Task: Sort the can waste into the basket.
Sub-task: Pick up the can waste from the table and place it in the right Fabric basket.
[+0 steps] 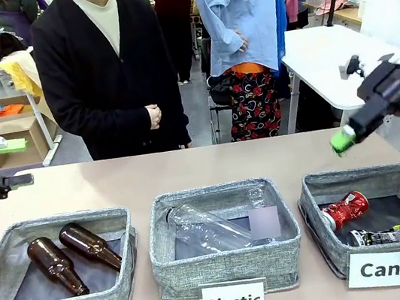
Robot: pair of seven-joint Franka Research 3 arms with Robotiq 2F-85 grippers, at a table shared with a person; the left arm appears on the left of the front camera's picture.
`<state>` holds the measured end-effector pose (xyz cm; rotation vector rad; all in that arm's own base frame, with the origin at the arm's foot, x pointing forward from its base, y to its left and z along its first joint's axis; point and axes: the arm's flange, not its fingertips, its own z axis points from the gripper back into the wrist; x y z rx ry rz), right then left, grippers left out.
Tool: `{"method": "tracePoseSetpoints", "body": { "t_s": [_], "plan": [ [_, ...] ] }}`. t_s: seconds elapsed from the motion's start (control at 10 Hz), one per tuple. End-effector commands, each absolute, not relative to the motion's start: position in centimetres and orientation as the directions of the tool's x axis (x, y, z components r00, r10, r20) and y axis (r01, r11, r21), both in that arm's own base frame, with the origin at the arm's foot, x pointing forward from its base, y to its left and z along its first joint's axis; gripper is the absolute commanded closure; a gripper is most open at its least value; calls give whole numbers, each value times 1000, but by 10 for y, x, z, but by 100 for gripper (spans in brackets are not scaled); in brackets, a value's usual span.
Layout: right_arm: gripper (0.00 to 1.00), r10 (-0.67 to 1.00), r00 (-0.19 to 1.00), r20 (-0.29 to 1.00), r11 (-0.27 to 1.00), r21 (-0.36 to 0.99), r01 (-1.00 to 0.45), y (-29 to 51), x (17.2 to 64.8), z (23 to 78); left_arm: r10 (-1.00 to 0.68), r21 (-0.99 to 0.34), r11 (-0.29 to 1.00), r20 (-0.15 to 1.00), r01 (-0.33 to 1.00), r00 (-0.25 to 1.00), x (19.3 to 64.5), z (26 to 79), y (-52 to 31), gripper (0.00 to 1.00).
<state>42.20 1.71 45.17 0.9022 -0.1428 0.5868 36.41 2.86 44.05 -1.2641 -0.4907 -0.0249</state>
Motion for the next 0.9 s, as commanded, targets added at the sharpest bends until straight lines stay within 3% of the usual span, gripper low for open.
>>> {"method": "tracePoseSetpoints", "body": {
  "t_s": [0.0, 0.2, 0.4, 0.5, 0.8],
  "plan": [
    [0, -389, 884, 259, 192, 961, -197, 11, 440, 455, 231, -904, 313, 371, 292, 900, 363, 441, 32, 0],
    [0, -445, 883, 149, 116, 987, -108, 10, 455, 450, 231, -904, 313, 371, 292, 900, 363, 441, 32, 0],
    [0, -445, 889, 111, 159, 986, -44, 17, 470, 442, 231, -904, 313, 371, 292, 900, 363, 441, 32, 0],
    [0, -140, 971, 193, 279, 949, -148, -5, 460, 447, 231, -904, 313, 371, 292, 900, 363, 441, 32, 0],
    [0, -140, 971, 193, 279, 949, -148, -5, 460, 447, 231, -904, 313, 371, 292, 900, 363, 441, 32, 0]
  ]
}}
